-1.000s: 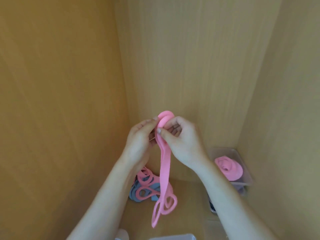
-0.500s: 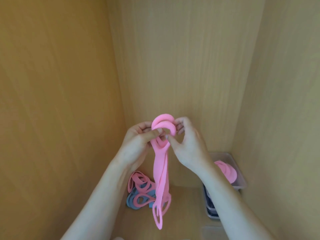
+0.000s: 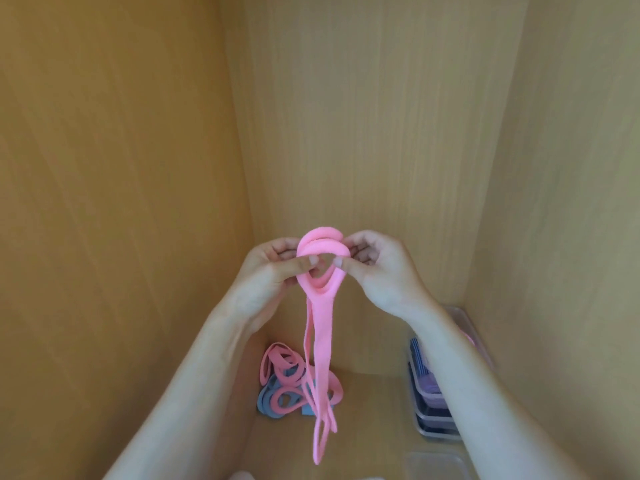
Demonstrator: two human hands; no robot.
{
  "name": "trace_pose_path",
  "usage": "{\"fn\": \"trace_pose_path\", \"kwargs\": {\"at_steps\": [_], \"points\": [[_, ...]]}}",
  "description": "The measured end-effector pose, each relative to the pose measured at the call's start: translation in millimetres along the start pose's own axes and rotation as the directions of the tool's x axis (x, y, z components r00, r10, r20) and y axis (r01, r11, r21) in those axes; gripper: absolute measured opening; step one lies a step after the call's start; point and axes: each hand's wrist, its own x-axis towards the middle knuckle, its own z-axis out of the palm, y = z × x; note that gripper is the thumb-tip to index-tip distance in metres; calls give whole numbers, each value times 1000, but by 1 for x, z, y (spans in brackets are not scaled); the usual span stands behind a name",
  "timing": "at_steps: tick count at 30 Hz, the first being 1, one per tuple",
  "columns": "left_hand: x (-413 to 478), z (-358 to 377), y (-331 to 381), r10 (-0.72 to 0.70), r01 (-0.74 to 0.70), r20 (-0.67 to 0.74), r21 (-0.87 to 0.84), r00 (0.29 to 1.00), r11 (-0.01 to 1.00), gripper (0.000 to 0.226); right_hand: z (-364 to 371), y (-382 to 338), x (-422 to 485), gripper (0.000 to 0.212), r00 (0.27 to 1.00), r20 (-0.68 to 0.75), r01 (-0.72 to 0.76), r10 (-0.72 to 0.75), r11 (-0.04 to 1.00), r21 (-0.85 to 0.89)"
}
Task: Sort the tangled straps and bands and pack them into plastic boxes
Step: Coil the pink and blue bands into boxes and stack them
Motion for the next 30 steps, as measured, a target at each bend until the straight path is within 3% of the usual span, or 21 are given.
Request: {"fn": "trace_pose_path", "kwargs": {"at_steps": [7, 13, 18, 25, 30], "points": [[-2, 4, -1, 16, -17, 38, 15, 999, 1000, 17, -4, -10, 0, 20, 999, -46, -24, 26, 999, 46], [-2, 10, 3, 24, -29, 92, 47, 995, 998, 26, -12, -11, 5, 32, 997, -23, -69, 72, 992, 105], [2, 10, 3, 43, -47, 95, 39, 995, 998, 24, -25, -15, 10, 22, 998, 48, -48, 44, 995, 91], [1, 5, -9, 13, -11, 54, -39, 998, 999, 49, -20, -28, 19, 14, 999, 17, -32, 30, 992, 126], [-10, 4, -53, -120, 116, 42, 96, 992, 989, 68, -23, -41, 29, 14, 999, -49, 4, 2, 992, 129]]}}
